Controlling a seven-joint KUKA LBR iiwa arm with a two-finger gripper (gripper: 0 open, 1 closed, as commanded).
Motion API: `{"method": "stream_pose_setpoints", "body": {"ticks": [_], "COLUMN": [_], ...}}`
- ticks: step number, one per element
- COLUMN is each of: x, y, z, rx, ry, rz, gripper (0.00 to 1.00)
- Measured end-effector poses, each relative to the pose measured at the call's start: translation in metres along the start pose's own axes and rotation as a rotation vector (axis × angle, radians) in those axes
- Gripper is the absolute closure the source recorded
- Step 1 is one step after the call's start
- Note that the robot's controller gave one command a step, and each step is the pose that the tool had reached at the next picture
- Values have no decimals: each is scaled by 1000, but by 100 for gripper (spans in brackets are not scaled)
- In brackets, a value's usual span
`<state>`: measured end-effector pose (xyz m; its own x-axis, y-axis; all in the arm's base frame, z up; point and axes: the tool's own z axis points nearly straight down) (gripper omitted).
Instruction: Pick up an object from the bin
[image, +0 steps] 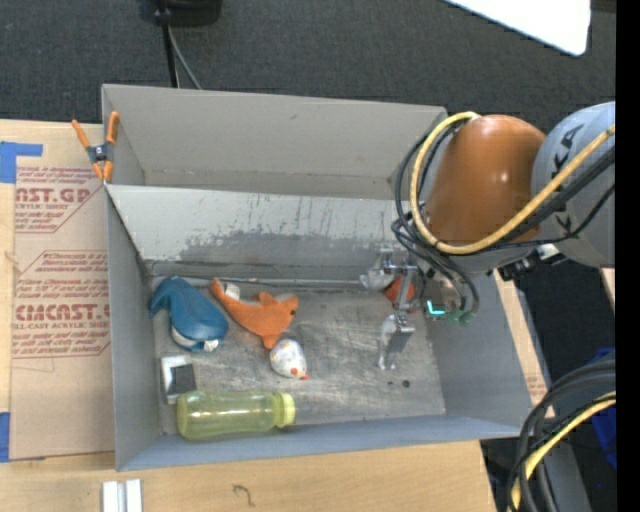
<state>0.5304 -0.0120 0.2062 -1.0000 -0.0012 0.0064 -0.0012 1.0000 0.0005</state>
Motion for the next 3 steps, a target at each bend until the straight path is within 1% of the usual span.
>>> {"method": "stream_pose_setpoints", "body": {"ticks": [1, 2, 3], "x": [-2, 0, -9], "y": [0, 13, 49], "z": [-4, 12, 64], "rx": [0, 3, 2], "ry": [-8, -14, -13], "rz": [0, -127, -364], "gripper": [0, 0, 0]}}
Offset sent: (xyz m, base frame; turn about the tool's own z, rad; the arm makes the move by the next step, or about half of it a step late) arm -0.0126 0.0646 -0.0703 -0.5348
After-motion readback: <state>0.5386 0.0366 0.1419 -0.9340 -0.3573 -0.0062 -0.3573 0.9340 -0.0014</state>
